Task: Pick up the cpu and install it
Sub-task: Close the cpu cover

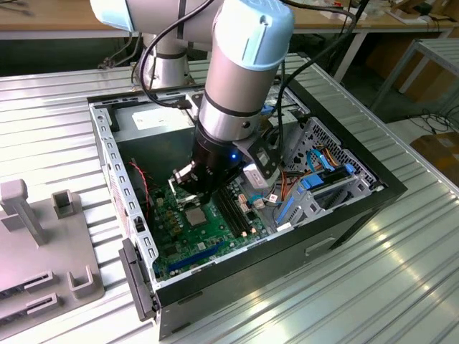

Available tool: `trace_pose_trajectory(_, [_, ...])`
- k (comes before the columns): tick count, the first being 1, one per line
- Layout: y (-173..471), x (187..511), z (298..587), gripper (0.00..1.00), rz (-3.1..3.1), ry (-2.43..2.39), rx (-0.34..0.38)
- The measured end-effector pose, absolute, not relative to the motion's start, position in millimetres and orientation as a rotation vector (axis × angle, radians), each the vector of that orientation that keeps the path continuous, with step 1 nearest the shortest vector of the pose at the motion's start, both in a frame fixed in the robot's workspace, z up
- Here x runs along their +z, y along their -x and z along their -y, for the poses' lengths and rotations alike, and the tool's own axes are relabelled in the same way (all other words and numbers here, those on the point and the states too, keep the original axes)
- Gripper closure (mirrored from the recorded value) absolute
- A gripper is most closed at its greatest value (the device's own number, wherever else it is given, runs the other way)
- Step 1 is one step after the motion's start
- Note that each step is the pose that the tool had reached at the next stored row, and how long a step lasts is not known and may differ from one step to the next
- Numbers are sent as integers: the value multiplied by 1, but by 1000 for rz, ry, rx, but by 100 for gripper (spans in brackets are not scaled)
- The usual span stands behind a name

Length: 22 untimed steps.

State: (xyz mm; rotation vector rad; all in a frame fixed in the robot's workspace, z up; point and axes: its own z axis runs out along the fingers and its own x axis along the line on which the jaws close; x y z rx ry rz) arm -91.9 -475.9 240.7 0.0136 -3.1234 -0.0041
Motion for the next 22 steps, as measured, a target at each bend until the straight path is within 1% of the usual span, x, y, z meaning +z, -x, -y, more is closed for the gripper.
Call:
trace_pose_trajectory(5, [91,241,468,89,3161,-48,-4])
trace_pose_trajectory(17, [74,240,468,89,3159,-134,-5])
trace_pose_trajectory(22, [73,240,467,89,3146,-311,-7])
